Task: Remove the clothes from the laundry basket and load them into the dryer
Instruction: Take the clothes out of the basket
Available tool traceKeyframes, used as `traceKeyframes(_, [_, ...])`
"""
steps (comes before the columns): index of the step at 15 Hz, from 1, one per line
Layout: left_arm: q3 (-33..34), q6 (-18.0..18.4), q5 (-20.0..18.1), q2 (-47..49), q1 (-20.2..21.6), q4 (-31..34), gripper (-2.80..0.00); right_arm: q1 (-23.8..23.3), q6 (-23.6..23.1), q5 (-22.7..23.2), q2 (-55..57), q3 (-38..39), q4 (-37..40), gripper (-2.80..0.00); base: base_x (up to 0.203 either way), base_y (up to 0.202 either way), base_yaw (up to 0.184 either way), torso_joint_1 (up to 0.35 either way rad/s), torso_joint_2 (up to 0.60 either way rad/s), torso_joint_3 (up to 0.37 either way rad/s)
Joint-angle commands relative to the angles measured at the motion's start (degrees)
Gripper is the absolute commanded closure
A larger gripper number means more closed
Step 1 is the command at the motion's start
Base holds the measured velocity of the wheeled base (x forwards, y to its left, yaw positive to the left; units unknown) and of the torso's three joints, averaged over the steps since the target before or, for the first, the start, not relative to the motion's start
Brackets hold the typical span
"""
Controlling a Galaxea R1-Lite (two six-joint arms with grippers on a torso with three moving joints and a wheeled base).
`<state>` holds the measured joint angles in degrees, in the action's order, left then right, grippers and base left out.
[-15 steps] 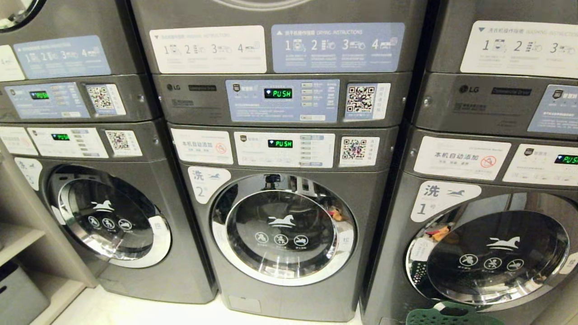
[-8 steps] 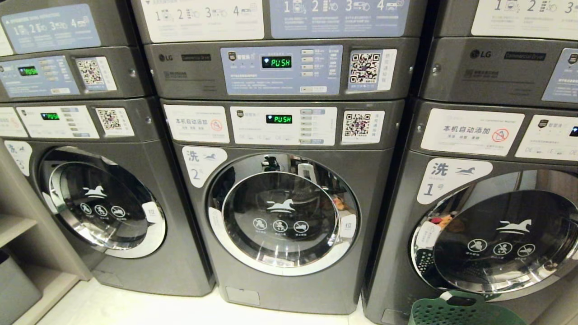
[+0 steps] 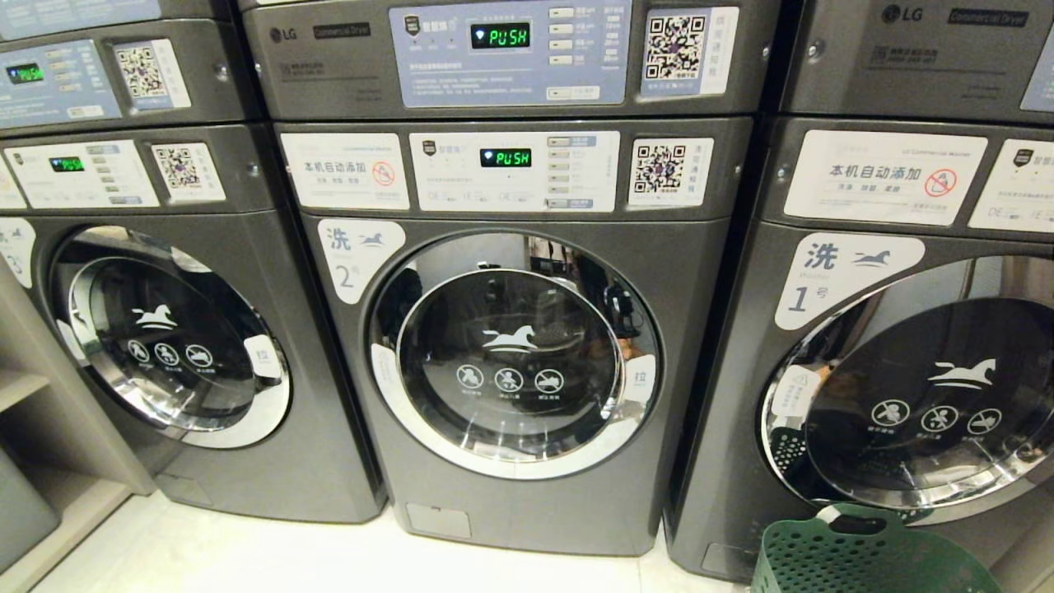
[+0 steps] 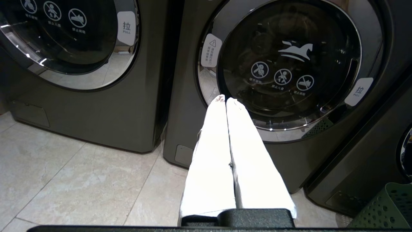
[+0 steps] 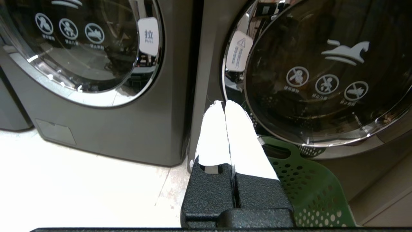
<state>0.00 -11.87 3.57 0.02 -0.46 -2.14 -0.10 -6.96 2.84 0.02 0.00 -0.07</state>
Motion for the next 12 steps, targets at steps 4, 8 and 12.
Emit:
traceKeyframes(4, [1.7,-0.1,0.0,0.0,0.0,-0.1,0.00,0.0,-0.2,0.1,0.0,0.1,-0.1,0.00,0.000,0.000,0.000,0.003,0.11,0.089])
traceKeyframes(8, [1.7,-0.1,0.0,-0.1,0.0,-0.1,0.00,0.0,-0.2,0.0,0.0,0.3,-0.2,0.00,0.000,0.000,0.000,-0.012,0.06,0.062])
traceKeyframes(12, [1.7,-0.1,-0.1,0.0,0.0,-0.1,0.00,0.0,-0.2,0.1,0.0,0.4,-0.2,0.00,0.000,0.000,0.000,0.000,0.04,0.040])
